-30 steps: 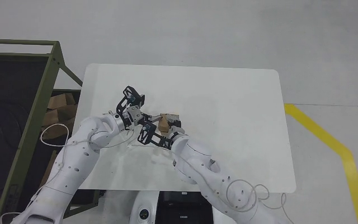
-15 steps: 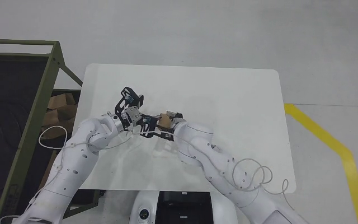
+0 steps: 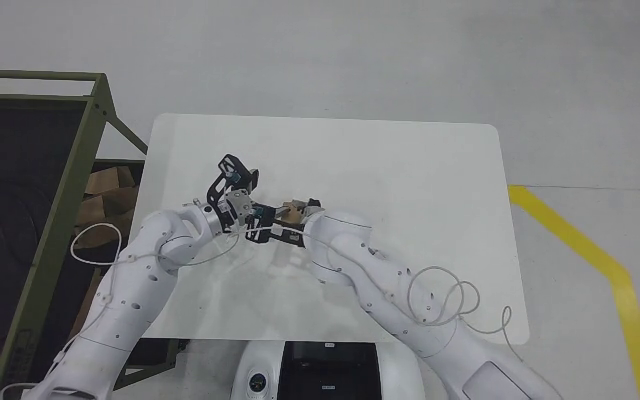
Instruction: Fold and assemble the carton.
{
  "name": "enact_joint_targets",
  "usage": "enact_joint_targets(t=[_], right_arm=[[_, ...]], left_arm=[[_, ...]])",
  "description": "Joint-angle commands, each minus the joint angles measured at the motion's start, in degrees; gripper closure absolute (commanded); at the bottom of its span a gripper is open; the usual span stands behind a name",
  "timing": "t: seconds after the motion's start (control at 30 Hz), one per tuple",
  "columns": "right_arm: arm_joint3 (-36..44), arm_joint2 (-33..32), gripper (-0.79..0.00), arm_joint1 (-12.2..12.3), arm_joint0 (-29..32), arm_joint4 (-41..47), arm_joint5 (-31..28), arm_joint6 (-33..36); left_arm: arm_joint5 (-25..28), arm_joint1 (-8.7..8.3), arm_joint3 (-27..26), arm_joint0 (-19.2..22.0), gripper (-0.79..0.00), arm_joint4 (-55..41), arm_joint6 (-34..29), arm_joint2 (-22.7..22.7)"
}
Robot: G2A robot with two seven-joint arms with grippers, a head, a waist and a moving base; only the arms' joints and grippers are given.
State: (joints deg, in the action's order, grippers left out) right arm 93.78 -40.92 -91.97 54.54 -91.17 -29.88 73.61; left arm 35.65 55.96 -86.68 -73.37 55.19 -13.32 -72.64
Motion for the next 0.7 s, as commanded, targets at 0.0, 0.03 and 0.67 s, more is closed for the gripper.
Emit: enact_joint_targets(t=[0.0, 0.03, 0.67], right_arm=[[-0.1, 0.22, -0.385, -0.07, -0.08, -0.08, 0.1, -0.23], [-0.21, 0.3, -0.385, -0.09, -0.15, -0.1, 0.08, -0.27], [-1.53, 0.09, -0.299, -0.32, -0.66, 0.41, -0.08, -0.78]], left_arm=[[0.09, 0.04, 0.12, 0.13, -0.785, -0.06, -0.13, 0.05], [0.11, 0.06, 0.16, 0.18, -0.785, -0.08, -0.16, 0.07], [-0.04, 0.32, 0.95, 0.54, -0.785, -0.41, 0.14, -0.24]])
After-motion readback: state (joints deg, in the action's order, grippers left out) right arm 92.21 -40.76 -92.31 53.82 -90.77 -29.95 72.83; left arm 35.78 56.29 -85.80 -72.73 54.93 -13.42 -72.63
